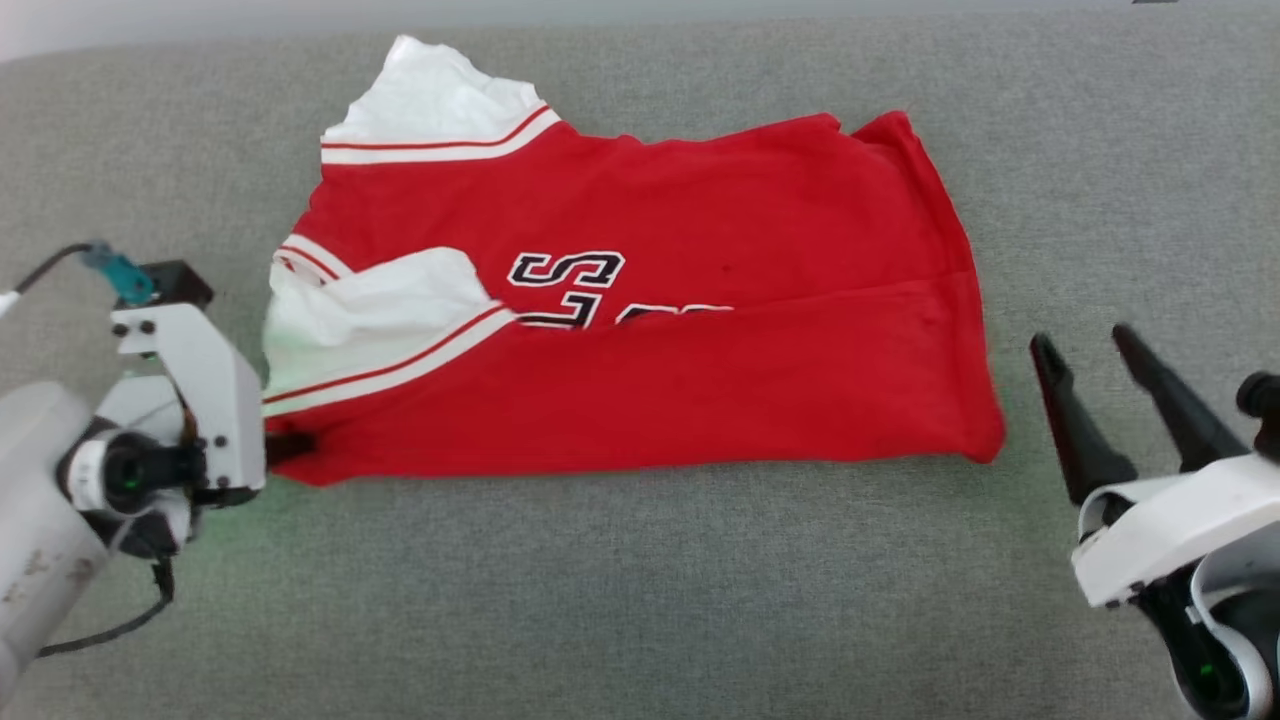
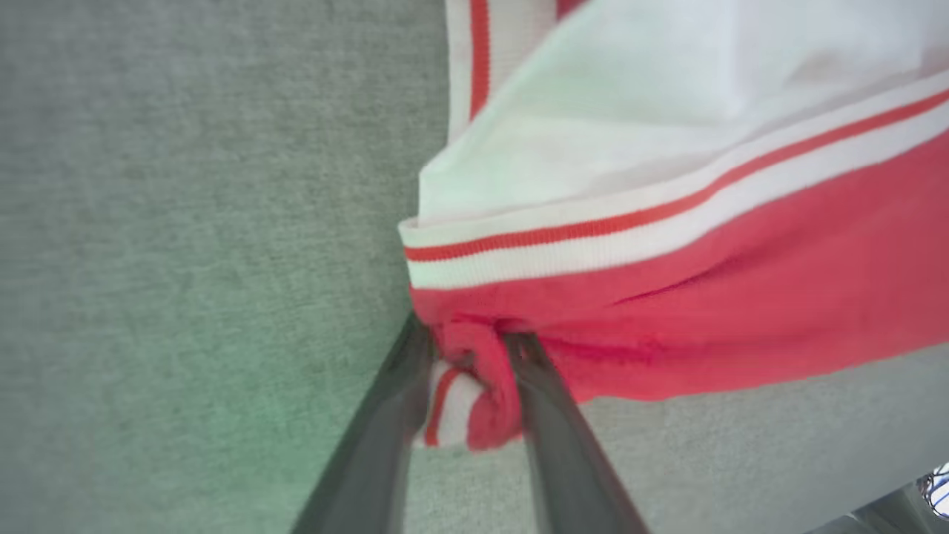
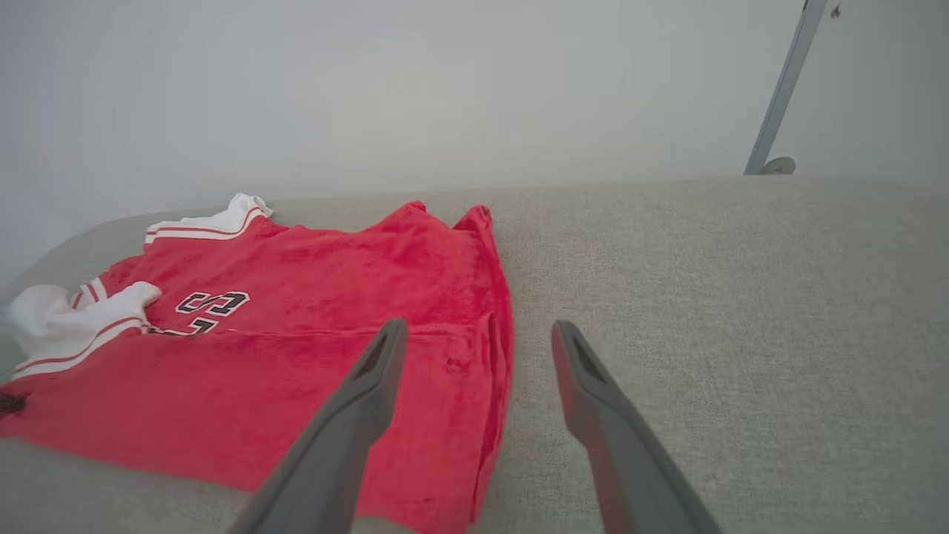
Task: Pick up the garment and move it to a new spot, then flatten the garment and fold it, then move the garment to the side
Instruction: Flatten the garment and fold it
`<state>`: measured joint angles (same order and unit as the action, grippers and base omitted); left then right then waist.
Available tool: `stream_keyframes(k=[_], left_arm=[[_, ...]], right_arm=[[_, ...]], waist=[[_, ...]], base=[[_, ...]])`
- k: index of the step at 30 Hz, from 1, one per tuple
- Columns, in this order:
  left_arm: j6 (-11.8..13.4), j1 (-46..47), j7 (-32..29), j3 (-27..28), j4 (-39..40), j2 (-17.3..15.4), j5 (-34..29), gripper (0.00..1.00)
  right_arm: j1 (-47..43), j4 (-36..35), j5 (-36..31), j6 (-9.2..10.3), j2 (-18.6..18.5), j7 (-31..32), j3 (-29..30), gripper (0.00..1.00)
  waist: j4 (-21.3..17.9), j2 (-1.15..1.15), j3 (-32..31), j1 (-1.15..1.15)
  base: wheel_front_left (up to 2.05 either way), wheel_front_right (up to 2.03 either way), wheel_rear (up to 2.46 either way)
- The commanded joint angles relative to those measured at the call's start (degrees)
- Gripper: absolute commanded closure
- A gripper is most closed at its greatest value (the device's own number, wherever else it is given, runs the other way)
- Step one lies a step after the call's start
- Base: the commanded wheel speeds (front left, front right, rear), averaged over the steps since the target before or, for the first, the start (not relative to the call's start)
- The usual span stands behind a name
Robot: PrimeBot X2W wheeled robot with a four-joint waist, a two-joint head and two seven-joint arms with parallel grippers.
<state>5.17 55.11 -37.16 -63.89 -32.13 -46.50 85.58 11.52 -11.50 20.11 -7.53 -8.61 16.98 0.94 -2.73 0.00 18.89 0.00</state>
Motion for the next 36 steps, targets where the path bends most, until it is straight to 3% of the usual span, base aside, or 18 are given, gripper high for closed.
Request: stream_keyframes(k=[1, 13, 24, 26, 36], left_arm=[[-0.6, -3.0, -1.1, -1.7, -1.6, 1.7, 0.1, 1.00], [-3.6, -3.5, -1.4, -2.3, -3.2, 4.8, 0.3, 1.00], [-5.2, -4.3, -0.4, -2.9, -3.6, 7.0, -0.4, 1.00], [-5.6, -4.4, -0.3, -3.1, -3.8, 7.3, -0.5, 1.00], [-6.8, -4.2, 0.7, -2.7, -4.8, 7.2, -1.0, 1.00]], right_arm=[[-1.6, -0.7, 0.7, 0.09, 0.4, 2.2, 0.0, 0.00], [-0.8, 2.7, 1.1, 0.09, 1.1, 19.7, -0.3, 0.00], [4.5, 10.2, -3.6, 0.09, 1.9, 29.0, 1.5, 0.00], [5.1, 11.9, -4.9, 0.09, 1.7, 30.2, 1.2, 1.00], [7.1, 13.2, -4.1, 0.10, 0.6, 34.3, 1.9, 1.00]], waist=[[0.2, 0.00, 0.1, 0.00], [2.8, 0.00, 0.2, 0.00], [5.3, 0.00, 0.5, 0.00], [5.7, 0.00, 0.4, 0.00], [6.9, 0.00, -0.7, 0.00]], base=[[0.00, 0.00, 0.00], [0.00, 0.00, 0.00], [0.00, 0.00, 0.00], [0.00, 0.00, 0.00], [0.00, 0.00, 0.00]])
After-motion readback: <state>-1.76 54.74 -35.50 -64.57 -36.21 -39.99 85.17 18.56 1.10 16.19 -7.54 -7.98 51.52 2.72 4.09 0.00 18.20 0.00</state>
